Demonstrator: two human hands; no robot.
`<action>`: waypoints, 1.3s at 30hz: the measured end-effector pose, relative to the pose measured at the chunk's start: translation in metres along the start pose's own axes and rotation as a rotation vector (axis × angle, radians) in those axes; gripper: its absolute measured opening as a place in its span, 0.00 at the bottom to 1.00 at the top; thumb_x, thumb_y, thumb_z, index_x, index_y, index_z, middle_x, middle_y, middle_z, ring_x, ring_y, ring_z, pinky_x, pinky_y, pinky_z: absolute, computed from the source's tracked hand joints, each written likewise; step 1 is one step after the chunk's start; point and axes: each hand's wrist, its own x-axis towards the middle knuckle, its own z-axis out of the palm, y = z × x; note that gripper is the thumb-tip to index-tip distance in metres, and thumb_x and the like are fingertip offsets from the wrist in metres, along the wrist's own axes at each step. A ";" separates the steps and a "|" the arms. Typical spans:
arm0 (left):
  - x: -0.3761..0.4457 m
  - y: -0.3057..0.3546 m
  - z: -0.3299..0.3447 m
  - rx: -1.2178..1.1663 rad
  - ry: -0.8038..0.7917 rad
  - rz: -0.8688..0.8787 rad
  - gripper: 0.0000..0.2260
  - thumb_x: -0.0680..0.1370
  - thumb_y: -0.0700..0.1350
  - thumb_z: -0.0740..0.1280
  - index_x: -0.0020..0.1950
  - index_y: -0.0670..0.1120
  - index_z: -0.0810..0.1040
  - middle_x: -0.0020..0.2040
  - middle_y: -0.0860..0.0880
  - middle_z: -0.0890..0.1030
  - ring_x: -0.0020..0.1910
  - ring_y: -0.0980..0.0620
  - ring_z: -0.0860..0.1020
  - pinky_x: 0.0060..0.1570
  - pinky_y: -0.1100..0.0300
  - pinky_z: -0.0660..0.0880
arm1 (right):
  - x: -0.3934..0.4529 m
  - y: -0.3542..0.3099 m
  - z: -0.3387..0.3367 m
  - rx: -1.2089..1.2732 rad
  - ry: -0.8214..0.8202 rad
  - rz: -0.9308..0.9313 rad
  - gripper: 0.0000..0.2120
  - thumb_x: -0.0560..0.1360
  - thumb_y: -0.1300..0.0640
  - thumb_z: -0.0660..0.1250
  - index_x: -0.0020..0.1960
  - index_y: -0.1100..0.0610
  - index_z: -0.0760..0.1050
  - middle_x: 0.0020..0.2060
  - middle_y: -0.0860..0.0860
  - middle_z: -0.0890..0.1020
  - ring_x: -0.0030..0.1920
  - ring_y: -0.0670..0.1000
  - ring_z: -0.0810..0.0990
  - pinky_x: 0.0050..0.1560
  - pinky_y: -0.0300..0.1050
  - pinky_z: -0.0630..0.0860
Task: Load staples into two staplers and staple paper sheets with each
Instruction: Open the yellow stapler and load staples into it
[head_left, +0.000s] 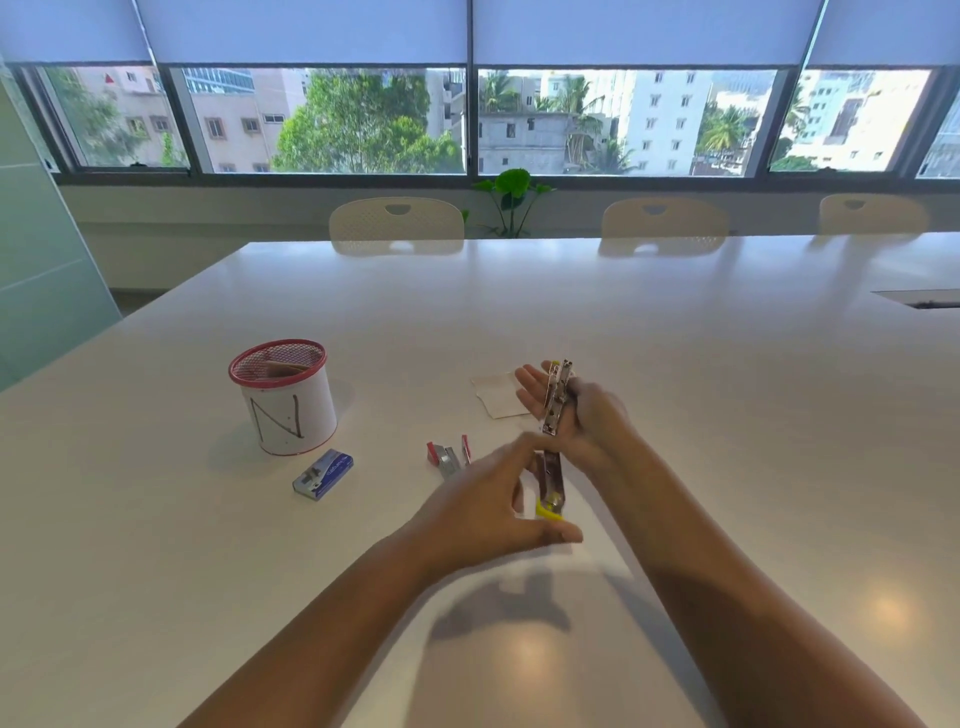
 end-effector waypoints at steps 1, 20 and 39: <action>0.000 0.000 0.003 -0.011 -0.020 0.013 0.28 0.65 0.63 0.71 0.59 0.67 0.60 0.48 0.61 0.73 0.44 0.58 0.74 0.47 0.59 0.77 | -0.001 0.000 0.000 -0.010 0.004 0.025 0.16 0.82 0.59 0.45 0.55 0.63 0.71 0.37 0.58 0.84 0.33 0.52 0.85 0.32 0.46 0.81; 0.007 -0.014 0.008 -0.017 0.066 0.045 0.25 0.67 0.56 0.73 0.58 0.65 0.65 0.50 0.68 0.67 0.44 0.67 0.73 0.43 0.70 0.75 | 0.002 0.002 -0.004 -0.101 -0.078 0.091 0.19 0.78 0.41 0.56 0.48 0.56 0.77 0.34 0.49 0.85 0.26 0.45 0.80 0.28 0.36 0.76; 0.008 -0.019 0.013 0.047 0.019 0.108 0.24 0.66 0.55 0.74 0.59 0.62 0.69 0.56 0.64 0.70 0.46 0.61 0.74 0.47 0.61 0.76 | 0.005 -0.003 -0.011 -0.107 0.026 0.097 0.17 0.76 0.43 0.59 0.40 0.55 0.74 0.23 0.47 0.76 0.21 0.46 0.73 0.29 0.36 0.71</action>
